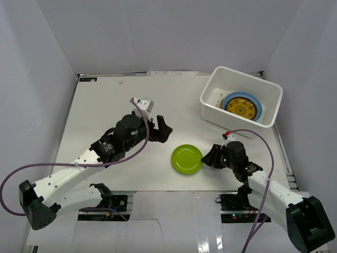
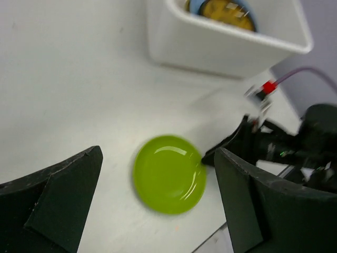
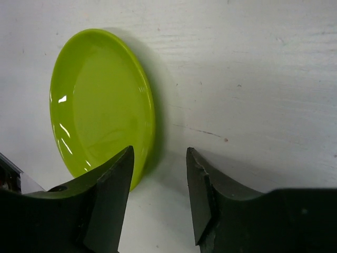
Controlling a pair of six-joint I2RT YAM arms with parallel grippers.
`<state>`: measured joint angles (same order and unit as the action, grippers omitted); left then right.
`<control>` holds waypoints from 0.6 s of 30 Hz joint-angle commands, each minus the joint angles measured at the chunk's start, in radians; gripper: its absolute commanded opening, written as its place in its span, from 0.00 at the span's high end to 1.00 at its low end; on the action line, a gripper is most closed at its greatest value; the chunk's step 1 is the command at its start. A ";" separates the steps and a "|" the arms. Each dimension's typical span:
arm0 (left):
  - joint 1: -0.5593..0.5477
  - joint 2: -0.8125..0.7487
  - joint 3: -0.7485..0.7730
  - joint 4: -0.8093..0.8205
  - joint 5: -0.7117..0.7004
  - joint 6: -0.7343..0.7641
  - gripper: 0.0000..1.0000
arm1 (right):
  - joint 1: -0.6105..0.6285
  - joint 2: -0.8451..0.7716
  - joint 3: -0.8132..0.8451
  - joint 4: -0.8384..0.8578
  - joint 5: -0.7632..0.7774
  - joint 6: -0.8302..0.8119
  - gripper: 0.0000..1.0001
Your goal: Place the plates into the plastic bin on the countertop
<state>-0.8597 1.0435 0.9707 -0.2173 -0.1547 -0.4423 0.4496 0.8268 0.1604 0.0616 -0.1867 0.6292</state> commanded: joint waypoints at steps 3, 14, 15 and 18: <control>0.001 -0.187 -0.107 -0.316 -0.167 -0.016 0.02 | 0.023 0.050 -0.029 0.125 0.013 0.024 0.55; 0.001 -0.332 -0.230 -0.370 -0.253 -0.010 0.02 | 0.049 0.151 0.073 0.184 0.026 0.073 0.92; -0.001 -0.336 -0.239 -0.361 -0.250 -0.013 0.02 | 0.050 0.128 0.102 0.135 0.026 0.069 0.92; 0.002 -0.342 -0.245 -0.346 -0.227 0.000 0.02 | 0.051 0.025 0.266 0.019 0.079 0.031 0.92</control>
<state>-0.8597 0.7204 0.7288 -0.5739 -0.3782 -0.4515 0.4953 0.9344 0.2653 0.1322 -0.1665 0.6922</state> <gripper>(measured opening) 0.979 0.089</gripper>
